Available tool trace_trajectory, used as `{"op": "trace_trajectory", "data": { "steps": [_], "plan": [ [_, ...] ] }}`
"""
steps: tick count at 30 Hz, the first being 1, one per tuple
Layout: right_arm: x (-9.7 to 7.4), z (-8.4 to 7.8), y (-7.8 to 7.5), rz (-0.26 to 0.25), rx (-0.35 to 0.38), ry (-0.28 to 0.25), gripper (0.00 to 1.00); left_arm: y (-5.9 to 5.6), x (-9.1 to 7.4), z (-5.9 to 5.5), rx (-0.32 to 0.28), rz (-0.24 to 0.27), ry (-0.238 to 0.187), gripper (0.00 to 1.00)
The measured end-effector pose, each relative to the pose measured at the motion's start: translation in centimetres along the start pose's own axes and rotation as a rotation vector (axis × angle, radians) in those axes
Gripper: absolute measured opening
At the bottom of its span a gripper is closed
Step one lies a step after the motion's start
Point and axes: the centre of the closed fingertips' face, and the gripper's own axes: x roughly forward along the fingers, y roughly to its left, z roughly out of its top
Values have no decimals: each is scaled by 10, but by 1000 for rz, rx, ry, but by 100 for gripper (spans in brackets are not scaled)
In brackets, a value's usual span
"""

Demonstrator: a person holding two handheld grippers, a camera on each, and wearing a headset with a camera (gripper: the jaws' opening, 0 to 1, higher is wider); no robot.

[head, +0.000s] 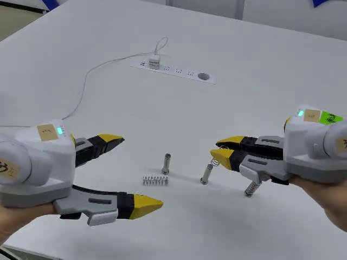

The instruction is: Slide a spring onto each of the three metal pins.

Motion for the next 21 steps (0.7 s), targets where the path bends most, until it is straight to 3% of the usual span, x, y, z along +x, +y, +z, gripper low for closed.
{"op": "trace_trajectory", "data": {
  "steps": [4,21],
  "plan": [
    [4,-3,-1,-4,16,7,11,4,-1,-1,-18,27,2,100],
    [18,-19,-3,-8,41,40,11,4,-5,-9,-36,23,26,100]
  ]
}}
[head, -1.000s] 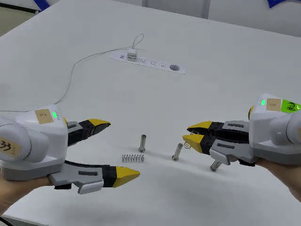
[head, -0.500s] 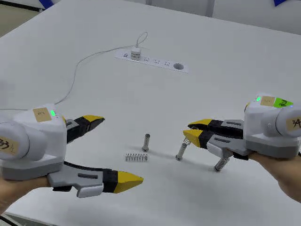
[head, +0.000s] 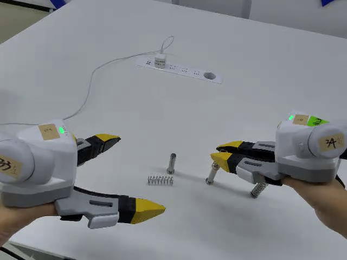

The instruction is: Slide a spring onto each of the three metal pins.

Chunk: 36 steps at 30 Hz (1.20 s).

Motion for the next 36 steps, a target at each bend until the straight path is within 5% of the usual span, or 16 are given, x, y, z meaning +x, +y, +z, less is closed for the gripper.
{"op": "trace_trajectory", "data": {
  "steps": [36],
  "plan": [
    [24,-48,5,11,8,113,12,-4,-5,-2,-26,5,-8,100]
  ]
}}
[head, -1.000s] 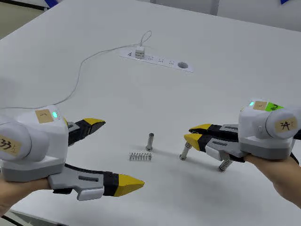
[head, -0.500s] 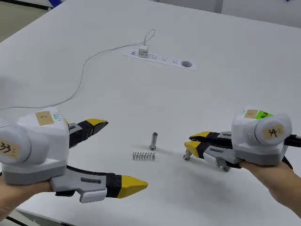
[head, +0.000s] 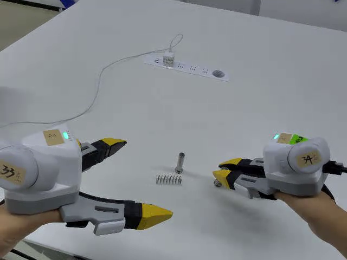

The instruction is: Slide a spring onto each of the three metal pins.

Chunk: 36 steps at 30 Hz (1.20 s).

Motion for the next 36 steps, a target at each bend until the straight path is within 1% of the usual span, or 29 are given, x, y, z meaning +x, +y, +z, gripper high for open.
{"op": "trace_trajectory", "data": {
  "steps": [7,10,11,16,20,22,26,28,31,33,36],
  "plan": [
    [1,-2,3,8,-6,12,12,0,-4,-1,1,5,-1,100],
    [0,-2,3,8,-13,16,16,-2,-5,-2,-3,4,3,100],
    [0,-2,3,5,-21,14,18,-3,-5,-3,0,3,5,100],
    [-4,2,5,7,-27,7,18,-6,-6,-3,0,1,5,100],
    [-8,9,9,11,-50,-7,19,-7,-6,-2,6,0,6,100],
    [-10,12,11,15,-71,-13,20,-7,-7,-1,8,0,4,100],
    [-12,14,17,43,-132,6,20,-6,-8,-1,15,3,3,100],
    [-13,16,20,47,-175,12,20,-5,-10,-1,15,9,2,100],
    [-11,22,27,60,-209,11,20,-5,-10,-1,8,12,-5,100],
    [-9,28,32,70,-239,0,20,-6,-10,-3,4,12,-1,100],
    [-5,32,40,93,-272,3,20,-6,-9,-4,4,8,0,100]
  ]
}}
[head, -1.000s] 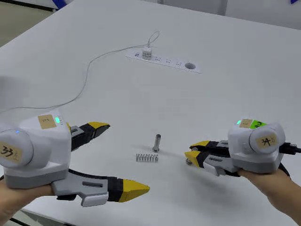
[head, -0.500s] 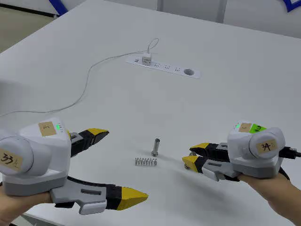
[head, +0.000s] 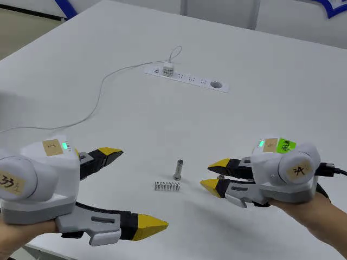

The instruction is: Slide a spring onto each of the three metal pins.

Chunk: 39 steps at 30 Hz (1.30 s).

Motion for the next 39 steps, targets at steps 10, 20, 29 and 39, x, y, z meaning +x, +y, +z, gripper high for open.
{"op": "trace_trajectory", "data": {
  "steps": [10,20,29,39],
  "plan": [
    [16,6,18,78,-71,31,20,4,0,-4,-5,4,-3,100],
    [38,4,28,112,-83,76,19,11,-6,-10,-17,27,-13,98],
    [63,-7,31,130,-86,134,19,16,-8,-12,-28,43,-18,98],
    [75,-15,34,155,-109,178,18,19,-11,-15,-39,52,-5,97]
  ]
}}
